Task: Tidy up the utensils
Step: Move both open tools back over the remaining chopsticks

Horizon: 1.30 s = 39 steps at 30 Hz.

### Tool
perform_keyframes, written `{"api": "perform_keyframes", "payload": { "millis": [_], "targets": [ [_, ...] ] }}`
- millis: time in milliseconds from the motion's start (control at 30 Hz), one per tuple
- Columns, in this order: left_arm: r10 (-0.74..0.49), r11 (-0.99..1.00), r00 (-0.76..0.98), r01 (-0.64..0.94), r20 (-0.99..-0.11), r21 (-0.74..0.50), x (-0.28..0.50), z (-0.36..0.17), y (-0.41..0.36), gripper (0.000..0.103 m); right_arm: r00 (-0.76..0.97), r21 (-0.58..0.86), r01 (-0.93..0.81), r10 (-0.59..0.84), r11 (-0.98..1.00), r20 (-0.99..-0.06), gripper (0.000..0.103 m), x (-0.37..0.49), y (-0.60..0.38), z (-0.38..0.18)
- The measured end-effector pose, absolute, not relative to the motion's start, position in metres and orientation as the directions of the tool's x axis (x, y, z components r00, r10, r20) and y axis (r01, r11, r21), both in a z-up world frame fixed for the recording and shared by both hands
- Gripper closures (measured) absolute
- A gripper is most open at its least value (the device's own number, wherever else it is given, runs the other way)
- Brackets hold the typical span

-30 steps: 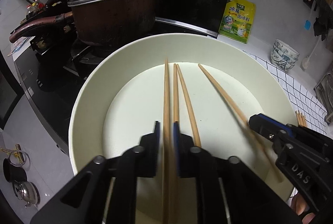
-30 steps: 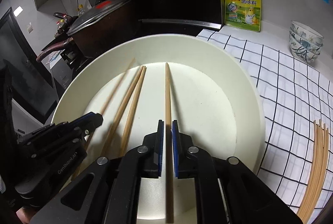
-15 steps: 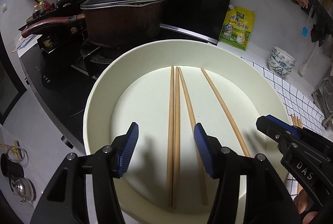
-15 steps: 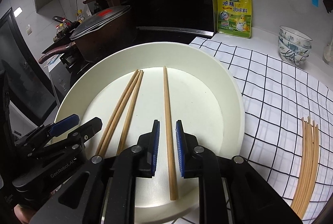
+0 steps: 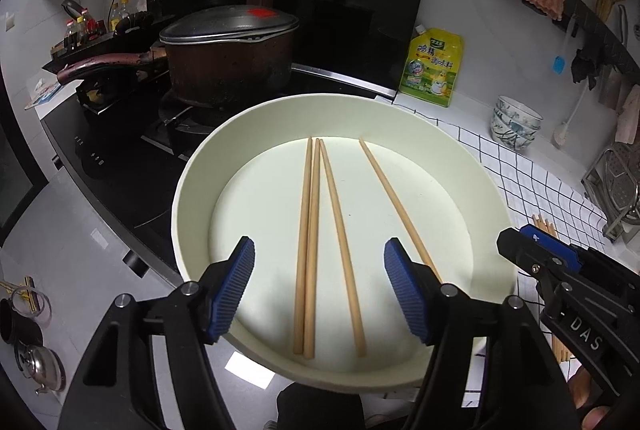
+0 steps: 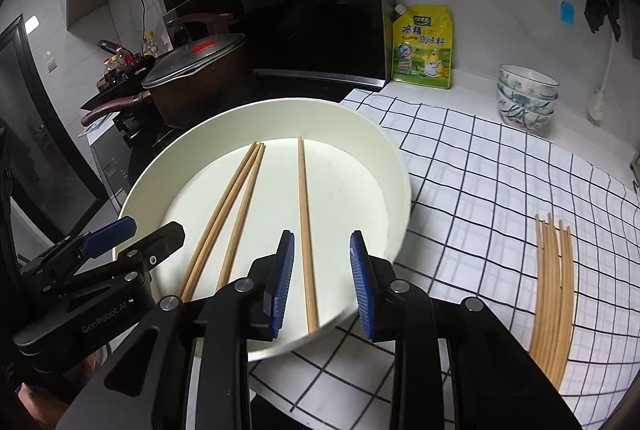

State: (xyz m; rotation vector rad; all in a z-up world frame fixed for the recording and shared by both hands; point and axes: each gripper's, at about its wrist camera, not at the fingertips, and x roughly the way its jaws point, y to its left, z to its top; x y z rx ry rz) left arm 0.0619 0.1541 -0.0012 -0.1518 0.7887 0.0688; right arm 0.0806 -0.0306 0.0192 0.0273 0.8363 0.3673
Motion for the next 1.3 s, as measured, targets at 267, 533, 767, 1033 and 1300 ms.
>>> {"api": "perform_keyframes", "payload": {
  "millis": [267,533,767,1033,1300],
  "targets": [
    [-0.012,0.990,0.721,-0.087,-0.693,-0.108,0.046,0.011,0.134,0.028,0.643,0.174,-0.276,0.316,0.945,-0.698,0.064,0.059,-0.059,0.030],
    [-0.035,0.993,0.723,-0.054,-0.690,-0.107,0.036,0.017,0.108,0.017,0.666,0.173,-0.217,0.276,0.961,-0.693,0.055,0.041,-0.098,0.030],
    [-0.082,0.991,0.717,-0.012,-0.692,-0.131,0.031,0.014,0.078,0.013,0.670,0.181,-0.150,0.234,0.972,-0.705,0.052,0.028,-0.141,0.020],
    [-0.159,0.986,0.694,0.085,-0.702,-0.140,0.032,0.006,0.029,0.012,0.665,0.157,-0.029,0.137,0.987,-0.734,0.051,0.013,-0.204,0.000],
    [-0.210,0.976,0.671,0.181,-0.711,-0.117,0.034,-0.008,-0.025,0.011,0.629,0.142,0.073,0.065,0.987,-0.775,0.051,0.014,-0.255,-0.029]
  ]
}}
